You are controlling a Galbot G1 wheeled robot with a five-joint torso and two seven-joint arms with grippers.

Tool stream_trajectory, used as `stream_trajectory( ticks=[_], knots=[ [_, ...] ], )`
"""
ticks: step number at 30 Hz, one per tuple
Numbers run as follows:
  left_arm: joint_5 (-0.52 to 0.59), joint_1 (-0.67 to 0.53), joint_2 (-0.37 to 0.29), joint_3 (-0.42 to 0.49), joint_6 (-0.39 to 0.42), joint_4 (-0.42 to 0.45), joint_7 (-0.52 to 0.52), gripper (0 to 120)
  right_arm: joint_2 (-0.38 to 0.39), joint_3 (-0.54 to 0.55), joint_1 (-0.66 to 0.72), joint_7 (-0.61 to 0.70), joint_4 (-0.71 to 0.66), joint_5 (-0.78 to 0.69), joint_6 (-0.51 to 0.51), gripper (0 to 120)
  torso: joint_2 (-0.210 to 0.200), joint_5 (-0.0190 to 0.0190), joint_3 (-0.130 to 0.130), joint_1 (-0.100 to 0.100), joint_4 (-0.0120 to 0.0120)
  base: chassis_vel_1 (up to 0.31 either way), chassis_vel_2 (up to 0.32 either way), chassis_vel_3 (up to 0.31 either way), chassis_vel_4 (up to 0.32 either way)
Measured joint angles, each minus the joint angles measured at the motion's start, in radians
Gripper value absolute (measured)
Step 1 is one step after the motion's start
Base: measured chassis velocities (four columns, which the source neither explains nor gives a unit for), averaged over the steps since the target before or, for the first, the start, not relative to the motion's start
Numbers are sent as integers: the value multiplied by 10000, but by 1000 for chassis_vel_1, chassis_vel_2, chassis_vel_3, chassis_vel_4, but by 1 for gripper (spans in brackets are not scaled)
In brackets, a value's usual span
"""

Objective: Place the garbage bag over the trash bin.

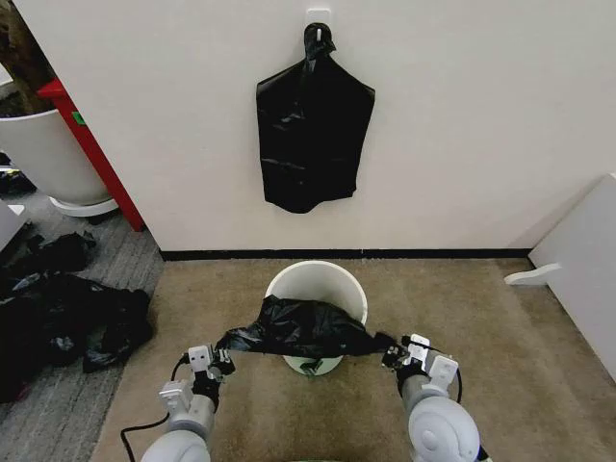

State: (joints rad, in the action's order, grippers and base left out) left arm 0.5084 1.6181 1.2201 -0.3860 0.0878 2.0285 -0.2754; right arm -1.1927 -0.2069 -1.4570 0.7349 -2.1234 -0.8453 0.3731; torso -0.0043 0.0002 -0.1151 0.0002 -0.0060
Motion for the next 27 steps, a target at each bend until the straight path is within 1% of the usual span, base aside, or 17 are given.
stream_trajectory(
  ticks=[3, 5, 6, 10, 11, 12, 13, 18, 19, 21, 22, 25, 26, 27],
  knots=[
    [-377, 363, 20, -44, -206, 271, -6, 18, 81, 13, -262, 189, -425, 235, 80, 31, 0, 0, 0, 0, 1, 0, 0, 0, 0],
    [-517, 445, 29, -55, -272, 332, -7, 19, 106, 16, -340, 272, -567, 350, 91, 33, 0, 0, 0, 0, 1, 0, 0, 0, 0],
    [-802, 558, 54, -76, -410, 424, -7, 26, 139, 18, -461, 397, -784, 509, 95, 39, 0, -2, 0, 0, 1, 0, 0, 0, 0],
    [-1364, 722, 76, -143, -694, 729, 12, 41, 231, 12, -890, 671, -1668, 987, 124, 56, 0, -1, 0, 0, 0, 0, 0, 0, 0],
    [-1419, 745, 74, -153, -710, 812, 13, 46, 247, 6, -1006, 650, -1893, 1110, 146, 59, 0, -1, 1, 0, 0, 0, 0, 0, 0],
    [-1419, 745, 74, -153, -710, 812, 13, 46, 247, 6, -1006, 650, -1893, 1110, 146, 59, 0, -1, 1, 0, 0, 0, 0, 0, 0],
    [-1507, 773, 64, -170, -731, 891, 14, 51, 258, 0, -1144, 580, -2184, 1271, 162, 65, 0, -1, 1, 0, 0, 0, 0, 0, 0],
    [-2094, 974, 6, -293, -1044, 1151, 16, 71, 365, 78, -1604, -157, -3104, 2343, 134, 86, 0, -1, 1, 0, 0, 0, 0, 0, 0],
    [-2094, 974, 6, -293, -1044, 1151, 16, 71, 365, 78, -1604, -157, -3104, 2343, 134, 86, 0, -1, 1, 0, 0, 0, 0, 0, 0],
    [-2157, 1044, -26, -314, -1067, 1310, 27, 79, 445, 108, -1723, -649, -3296, 2666, 13, 93, 0, -1, 1, 0, 0, 0, 0, 0, 0],
    [-2197, 1077, -48, -320, -1069, 1399, 59, 84, 497, 73, -1772, -1093, -3346, 2843, -52, 97, 0, -1, 1, 0, 0, 0, 0, 0, 0],
    [-2426, 1106, -79, -285, -1058, 1516, 317, 95, 615, -19, -1703, -2136, -3142, 3473, -322, 100, 0, -1, 1, 0, 1, 0, 0, 0, 0],
    [-2426, 1106, -79, -285, -1058, 1516, 317, 95, 615, -19, -1703, -2136, -3142, 3473, -322, 100, 0, -1, 1, 0, 1, 0, 0, 0, 0],
    [-2569, 1127, -81, -262, -1054, 1517, 445, 98, 655, -24, -1693, -2534, -3002, 3809, -446, 100, 0, 0, 0, 0, 1, 0, 0, 0, 0]
  ],
)
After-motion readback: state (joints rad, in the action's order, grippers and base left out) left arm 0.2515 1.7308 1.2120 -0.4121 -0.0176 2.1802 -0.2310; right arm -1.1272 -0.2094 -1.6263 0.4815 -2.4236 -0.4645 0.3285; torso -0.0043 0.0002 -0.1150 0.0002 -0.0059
